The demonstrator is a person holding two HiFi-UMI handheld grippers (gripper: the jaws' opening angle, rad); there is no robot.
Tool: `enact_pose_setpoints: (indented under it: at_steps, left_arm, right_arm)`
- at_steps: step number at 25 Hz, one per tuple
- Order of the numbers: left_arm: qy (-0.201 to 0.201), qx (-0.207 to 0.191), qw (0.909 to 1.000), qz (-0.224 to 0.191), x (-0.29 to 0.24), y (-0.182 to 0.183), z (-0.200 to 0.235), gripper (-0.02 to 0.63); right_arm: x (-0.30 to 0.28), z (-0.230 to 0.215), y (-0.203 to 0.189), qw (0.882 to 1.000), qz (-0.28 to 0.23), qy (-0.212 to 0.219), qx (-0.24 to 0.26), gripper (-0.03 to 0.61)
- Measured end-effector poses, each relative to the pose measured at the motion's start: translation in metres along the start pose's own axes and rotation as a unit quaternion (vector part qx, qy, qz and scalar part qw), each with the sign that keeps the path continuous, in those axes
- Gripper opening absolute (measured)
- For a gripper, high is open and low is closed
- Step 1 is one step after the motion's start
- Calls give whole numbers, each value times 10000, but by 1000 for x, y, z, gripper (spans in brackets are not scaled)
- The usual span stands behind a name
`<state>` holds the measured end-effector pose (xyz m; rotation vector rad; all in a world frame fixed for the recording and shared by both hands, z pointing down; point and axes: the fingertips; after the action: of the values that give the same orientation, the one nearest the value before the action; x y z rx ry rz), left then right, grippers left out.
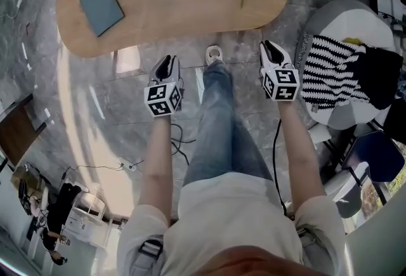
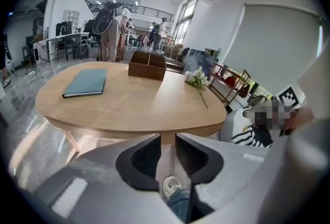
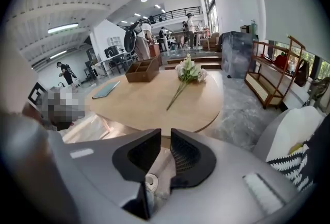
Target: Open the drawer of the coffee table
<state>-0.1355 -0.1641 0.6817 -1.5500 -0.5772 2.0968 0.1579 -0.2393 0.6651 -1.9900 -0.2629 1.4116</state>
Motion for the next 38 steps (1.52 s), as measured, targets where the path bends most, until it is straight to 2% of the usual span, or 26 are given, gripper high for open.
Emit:
enact_pose_setpoints:
  at_steps: [4,7,10,12,20,25,30,32,38]
  left_arm:
    - [-58,-140,9997,191,-35,-17,13,128]
    - [-55,-247,9990,380,-57,-29,24,222]
    - [-69,-328,9982,497,-76,-37,33,272]
    - [-48,-425,9979,488,-87,-40,38,330]
    - [153,-540,9979,329,-115,-34,58,435]
    - [146,-410,9989,162,-123,-24,64,443]
    - [110,-314,9994,17,-128,-22,56,443]
    - [137,-276,9995,-1,-128,-21,57,442]
    - [101,-223,9997,76,-129,-22,58,440]
  right_arm:
    - [-32,-18,-19,9996,200,-171,72,106]
    - [-48,-31,-33,9988,381,-265,137,140]
    - [-64,-38,-47,9977,550,-251,303,161]
    - [-75,-43,-54,9969,630,-222,424,180]
    - [-106,-60,-66,9943,842,-210,622,215]
    - [-119,-57,-61,9921,915,-109,847,235]
    - [-124,-58,-63,9918,965,-10,838,235]
    - [-124,-57,-64,9918,973,8,833,212]
    - [-125,-57,-64,9924,982,-137,732,210]
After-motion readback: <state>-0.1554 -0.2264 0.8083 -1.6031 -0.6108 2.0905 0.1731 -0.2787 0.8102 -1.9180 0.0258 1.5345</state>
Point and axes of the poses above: the fingertips, and each gripper's own axes: x backward along the fingers, z to its left, y out of its top, and after that the axes turned 3 degrees about z, right-handed
